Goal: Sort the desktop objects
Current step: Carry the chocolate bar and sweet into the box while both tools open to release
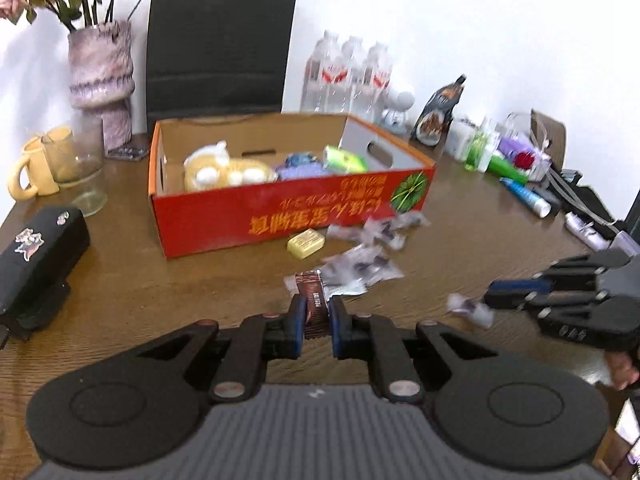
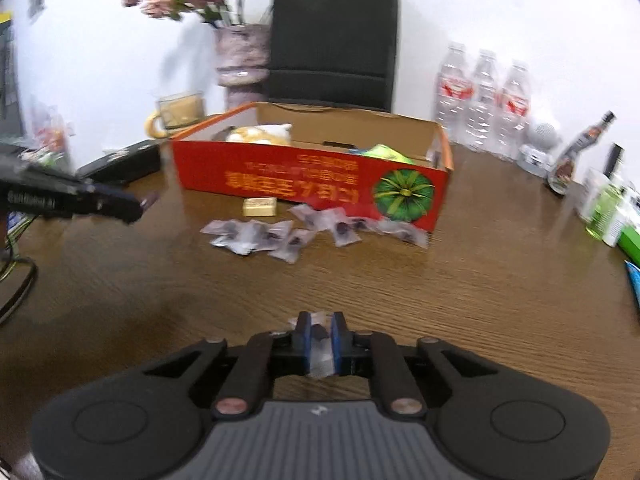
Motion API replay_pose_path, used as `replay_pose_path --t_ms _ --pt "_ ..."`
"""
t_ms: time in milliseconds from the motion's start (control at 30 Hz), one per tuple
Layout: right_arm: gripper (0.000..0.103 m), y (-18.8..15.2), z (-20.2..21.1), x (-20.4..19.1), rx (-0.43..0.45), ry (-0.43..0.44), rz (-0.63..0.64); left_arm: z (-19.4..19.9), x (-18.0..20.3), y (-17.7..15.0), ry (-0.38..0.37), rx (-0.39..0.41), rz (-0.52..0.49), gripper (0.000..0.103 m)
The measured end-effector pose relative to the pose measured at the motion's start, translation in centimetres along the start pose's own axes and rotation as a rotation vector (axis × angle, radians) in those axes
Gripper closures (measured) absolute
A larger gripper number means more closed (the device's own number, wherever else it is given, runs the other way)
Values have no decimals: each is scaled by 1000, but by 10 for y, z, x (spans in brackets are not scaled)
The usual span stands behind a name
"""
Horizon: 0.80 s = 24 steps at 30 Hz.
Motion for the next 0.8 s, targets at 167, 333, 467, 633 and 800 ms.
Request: replay_pose_path --t_ms 167,333,467,633,800 --pt "69 4 -16 3 -7 -11 7 15 12 2 7 24 -9 90" --pt "75 1 -31 -1 -52 -2 38 25 13 0 15 44 20 90" --pt "87 0 -31 -3 -70 10 25 30 10 0 15 54 58 90" --pt "88 12 -14 -7 -14 -21 7 38 5 24 34 94 59 90" --pt "88 74 25 -8 157 -18 -25 32 -15 78 54 144 71 90"
Point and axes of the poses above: each gripper's, at about its wrist camera, not at the fingertips, and z roughly against the way its jaws point, x to its right, y to its top, the point moved 1 cm from there along -z, roughly the way its jaws point, and after that the axes turned 11 degrees about -z, right-handed, at the moved point
